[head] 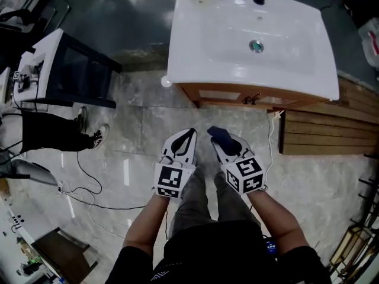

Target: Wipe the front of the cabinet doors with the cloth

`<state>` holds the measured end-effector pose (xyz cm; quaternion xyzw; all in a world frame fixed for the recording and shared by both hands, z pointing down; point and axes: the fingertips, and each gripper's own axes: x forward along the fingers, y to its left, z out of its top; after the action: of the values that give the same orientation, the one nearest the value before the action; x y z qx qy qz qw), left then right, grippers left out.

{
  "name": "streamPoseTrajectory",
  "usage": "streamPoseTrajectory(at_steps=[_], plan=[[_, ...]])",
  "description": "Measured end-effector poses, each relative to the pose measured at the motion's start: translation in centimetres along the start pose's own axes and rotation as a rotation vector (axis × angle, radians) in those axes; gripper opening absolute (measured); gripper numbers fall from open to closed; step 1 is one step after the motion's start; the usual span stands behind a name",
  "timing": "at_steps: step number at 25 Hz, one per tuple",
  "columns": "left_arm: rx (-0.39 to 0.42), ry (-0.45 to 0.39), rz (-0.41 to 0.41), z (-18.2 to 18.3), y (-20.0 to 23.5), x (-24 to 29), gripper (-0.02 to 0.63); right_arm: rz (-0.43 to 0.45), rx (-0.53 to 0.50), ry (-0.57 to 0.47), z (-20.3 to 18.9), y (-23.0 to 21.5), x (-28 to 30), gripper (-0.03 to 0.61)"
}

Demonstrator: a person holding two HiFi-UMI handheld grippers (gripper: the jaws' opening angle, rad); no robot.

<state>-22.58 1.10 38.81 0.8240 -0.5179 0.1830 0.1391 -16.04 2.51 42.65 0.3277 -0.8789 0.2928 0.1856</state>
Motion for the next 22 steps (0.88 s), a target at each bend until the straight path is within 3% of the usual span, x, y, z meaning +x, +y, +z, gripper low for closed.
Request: streamPoseTrajectory(at_steps=[16, 22], plan=[[-0.019, 0.011, -0.056, -4.5, 7.7, 2.5, 0.008, -0.091, -0.015, -0.062, 1.2, -0.7, 11.7, 0.106], [-0.050, 0.016, -0.024, -5.6, 11.0, 3.7, 0.008, -0.117, -0.015, -0.063, 1.8, -1.6, 15.2, 0.106]])
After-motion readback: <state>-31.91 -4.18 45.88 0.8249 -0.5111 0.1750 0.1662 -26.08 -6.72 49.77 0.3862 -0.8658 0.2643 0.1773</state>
